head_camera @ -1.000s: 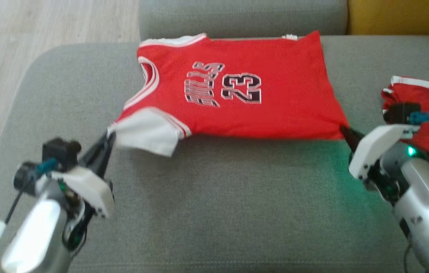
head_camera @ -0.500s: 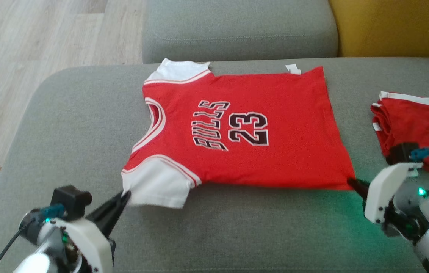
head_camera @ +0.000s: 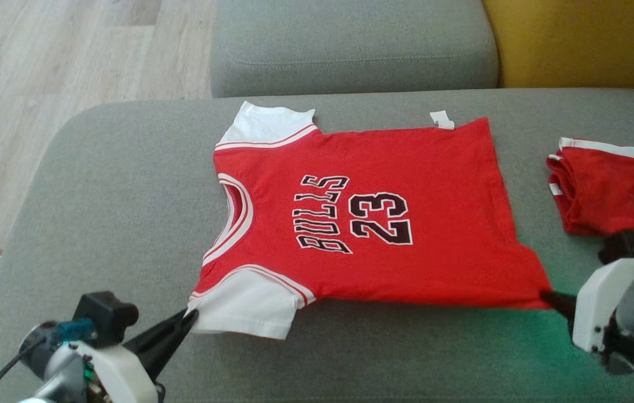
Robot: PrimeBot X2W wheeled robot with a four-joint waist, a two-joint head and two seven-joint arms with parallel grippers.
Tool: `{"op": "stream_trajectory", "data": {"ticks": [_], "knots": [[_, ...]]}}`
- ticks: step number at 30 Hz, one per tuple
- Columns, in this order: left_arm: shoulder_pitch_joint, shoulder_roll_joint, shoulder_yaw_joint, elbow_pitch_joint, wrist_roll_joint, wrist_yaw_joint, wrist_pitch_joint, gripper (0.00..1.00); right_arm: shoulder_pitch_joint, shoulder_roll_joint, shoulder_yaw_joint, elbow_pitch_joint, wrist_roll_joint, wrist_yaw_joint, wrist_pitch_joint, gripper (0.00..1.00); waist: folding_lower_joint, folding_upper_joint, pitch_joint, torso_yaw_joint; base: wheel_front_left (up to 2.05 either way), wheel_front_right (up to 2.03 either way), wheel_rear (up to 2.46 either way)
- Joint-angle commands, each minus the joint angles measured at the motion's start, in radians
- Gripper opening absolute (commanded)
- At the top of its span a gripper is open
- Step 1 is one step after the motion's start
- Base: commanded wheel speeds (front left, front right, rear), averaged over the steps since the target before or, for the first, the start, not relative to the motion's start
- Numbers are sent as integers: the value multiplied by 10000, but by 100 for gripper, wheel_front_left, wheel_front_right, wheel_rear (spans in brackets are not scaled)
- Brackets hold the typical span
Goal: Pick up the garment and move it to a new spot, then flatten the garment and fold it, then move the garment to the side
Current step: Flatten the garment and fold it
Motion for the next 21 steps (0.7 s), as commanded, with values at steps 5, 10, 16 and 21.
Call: {"op": "stream_trajectory", "data": {"ticks": [5,10,16,21], "knots": [[-1453,495,311,-100,610,40,261,0,-501,181,-837,-763,-654,65,538,0,0,0,330,-45,0,0,0],[-2611,585,-61,516,1175,-51,387,0,-1026,605,-1325,-986,-1225,65,1057,0,0,0,848,-126,0,0,0],[-4449,537,-599,1864,1366,-146,481,0,-2129,1113,-1577,-869,-1912,65,1570,0,0,0,1664,-289,0,0,0],[-5722,426,-1134,2954,1312,-171,337,0,-2964,1323,-1504,-444,-2322,65,1678,0,0,0,2163,-367,0,0,0]]}}
